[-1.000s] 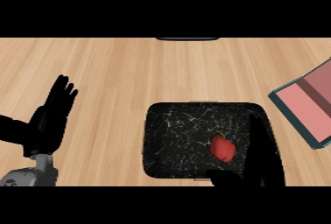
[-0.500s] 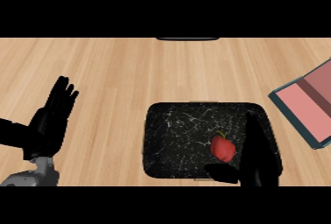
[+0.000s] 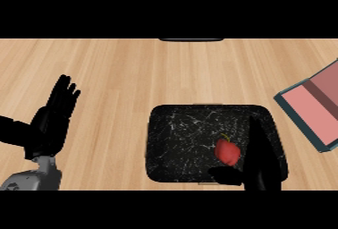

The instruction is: Pick the bell pepper from the tray and place it in the cardboard box

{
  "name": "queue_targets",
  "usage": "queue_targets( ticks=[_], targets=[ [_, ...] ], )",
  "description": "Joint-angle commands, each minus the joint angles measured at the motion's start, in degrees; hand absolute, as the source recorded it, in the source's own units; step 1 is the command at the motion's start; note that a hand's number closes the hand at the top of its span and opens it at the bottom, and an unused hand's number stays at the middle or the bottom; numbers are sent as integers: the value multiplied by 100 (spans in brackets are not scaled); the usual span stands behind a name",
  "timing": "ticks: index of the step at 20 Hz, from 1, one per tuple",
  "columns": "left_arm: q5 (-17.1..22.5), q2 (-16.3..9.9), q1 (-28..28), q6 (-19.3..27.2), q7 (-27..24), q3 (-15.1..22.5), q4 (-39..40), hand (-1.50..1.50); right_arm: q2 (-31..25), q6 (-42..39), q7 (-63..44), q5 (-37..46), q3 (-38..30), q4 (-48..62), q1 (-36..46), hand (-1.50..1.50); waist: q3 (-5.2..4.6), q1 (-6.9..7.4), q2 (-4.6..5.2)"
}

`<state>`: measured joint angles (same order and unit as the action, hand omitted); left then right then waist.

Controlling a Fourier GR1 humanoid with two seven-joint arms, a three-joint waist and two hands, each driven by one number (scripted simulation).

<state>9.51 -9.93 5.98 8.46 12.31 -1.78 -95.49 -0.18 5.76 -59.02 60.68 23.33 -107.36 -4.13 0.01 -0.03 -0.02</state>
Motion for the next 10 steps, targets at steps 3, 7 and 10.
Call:
queue_targets(
  ticks=[3,7,10],
  targets=[
    [-66,52,155,-47,170,-1,-79,0,17,617,-580,157,524,345,-36,-150,0,2,-3],
    [29,28,-41,-98,316,-171,-347,0,17,803,233,-162,-148,1186,316,-150,1,18,0],
    [-178,240,198,-189,-239,-68,396,0,17,299,147,-171,-308,873,386,-150,-1,-6,3]
  ],
)
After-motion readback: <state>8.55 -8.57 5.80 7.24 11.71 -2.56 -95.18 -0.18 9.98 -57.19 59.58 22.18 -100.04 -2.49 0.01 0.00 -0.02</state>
